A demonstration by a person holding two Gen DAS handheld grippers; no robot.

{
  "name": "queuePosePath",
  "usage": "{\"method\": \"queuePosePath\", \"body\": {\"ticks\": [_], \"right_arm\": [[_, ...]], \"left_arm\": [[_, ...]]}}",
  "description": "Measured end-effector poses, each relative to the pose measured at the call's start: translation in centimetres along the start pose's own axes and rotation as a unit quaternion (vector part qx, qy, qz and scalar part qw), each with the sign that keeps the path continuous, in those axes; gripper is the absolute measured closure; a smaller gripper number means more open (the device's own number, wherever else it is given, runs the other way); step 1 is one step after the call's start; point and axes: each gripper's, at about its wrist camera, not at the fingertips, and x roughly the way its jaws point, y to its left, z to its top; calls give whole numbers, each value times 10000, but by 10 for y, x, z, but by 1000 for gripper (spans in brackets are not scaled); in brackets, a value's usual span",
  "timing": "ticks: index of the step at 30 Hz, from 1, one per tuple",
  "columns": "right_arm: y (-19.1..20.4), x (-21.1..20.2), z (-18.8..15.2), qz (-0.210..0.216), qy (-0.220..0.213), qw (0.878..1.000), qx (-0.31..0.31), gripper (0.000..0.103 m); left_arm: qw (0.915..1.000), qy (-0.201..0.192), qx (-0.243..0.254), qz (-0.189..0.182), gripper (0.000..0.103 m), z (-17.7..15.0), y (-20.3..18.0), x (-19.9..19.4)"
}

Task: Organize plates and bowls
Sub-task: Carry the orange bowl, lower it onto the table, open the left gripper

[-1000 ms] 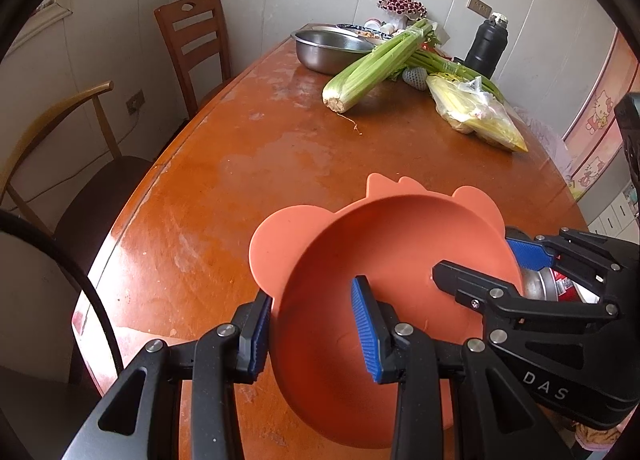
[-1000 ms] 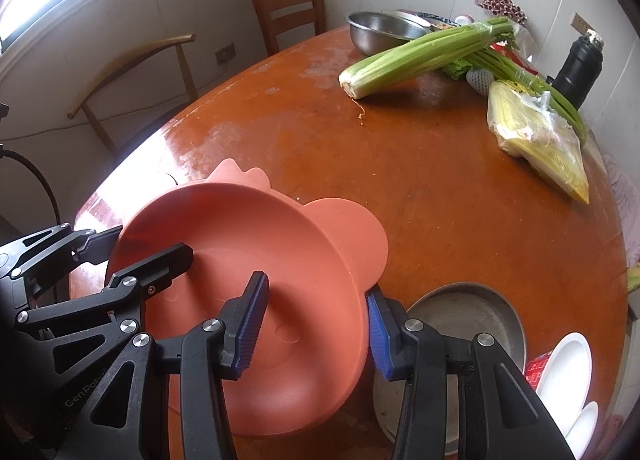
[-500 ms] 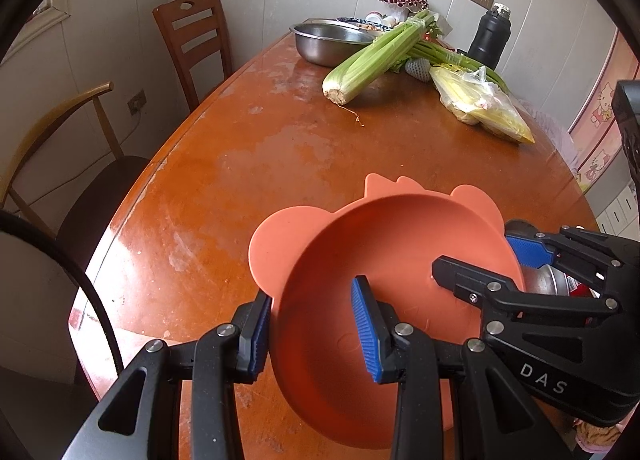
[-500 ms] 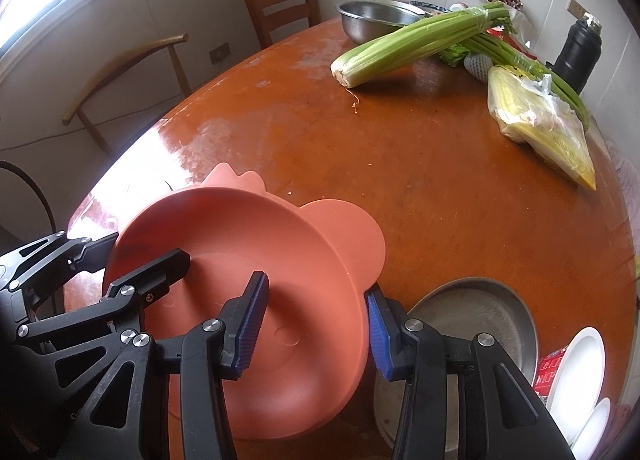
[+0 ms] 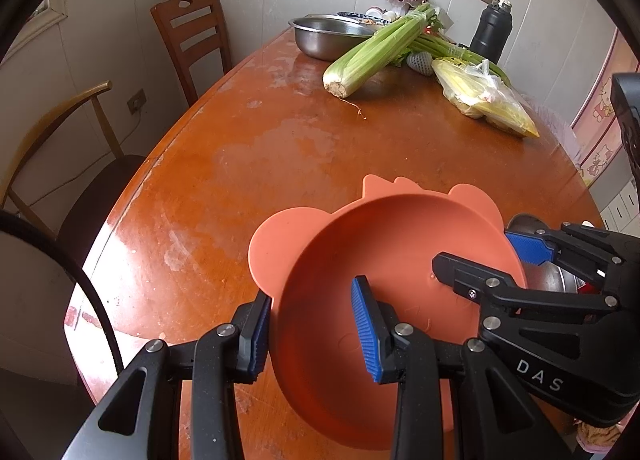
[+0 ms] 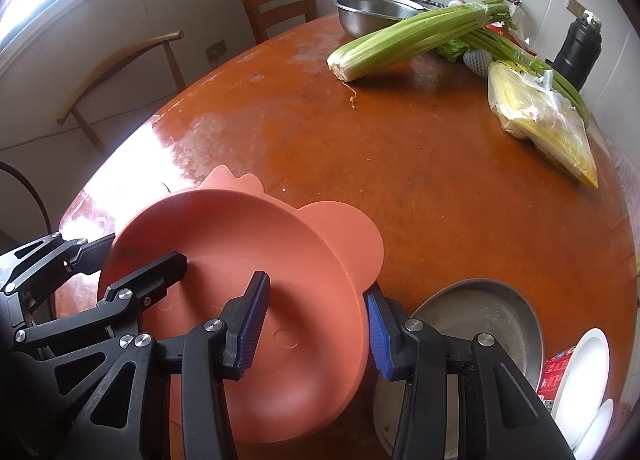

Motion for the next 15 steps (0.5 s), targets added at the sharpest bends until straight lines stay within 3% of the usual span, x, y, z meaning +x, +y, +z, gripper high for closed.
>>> {"method": "queuePosePath", "body": {"ticks": [15], "right_arm": [[3,4,-2,-191,-14,9998,-68,55]], "left_arm": [[10000,69,-20,20,65,-2,2,7]]}}
